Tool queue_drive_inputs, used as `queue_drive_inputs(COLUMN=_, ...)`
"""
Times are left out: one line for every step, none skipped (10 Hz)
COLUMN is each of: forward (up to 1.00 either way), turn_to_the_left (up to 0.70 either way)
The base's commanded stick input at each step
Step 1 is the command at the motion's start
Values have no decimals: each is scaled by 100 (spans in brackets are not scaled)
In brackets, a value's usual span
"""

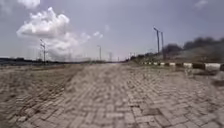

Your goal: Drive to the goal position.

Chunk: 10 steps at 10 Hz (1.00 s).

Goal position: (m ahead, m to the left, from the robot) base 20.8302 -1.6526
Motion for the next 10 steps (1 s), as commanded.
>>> queue_drive_inputs(forward=85, turn_to_the_left=0)
queue_drive_inputs(forward=85, turn_to_the_left=0)
queue_drive_inputs(forward=85, turn_to_the_left=0)
queue_drive_inputs(forward=85, turn_to_the_left=0)
queue_drive_inputs(forward=85, turn_to_the_left=0)
queue_drive_inputs(forward=85, turn_to_the_left=0)
queue_drive_inputs(forward=85, turn_to_the_left=0)
queue_drive_inputs(forward=85, turn_to_the_left=0)
queue_drive_inputs(forward=85, turn_to_the_left=0)
queue_drive_inputs(forward=85, turn_to_the_left=0)
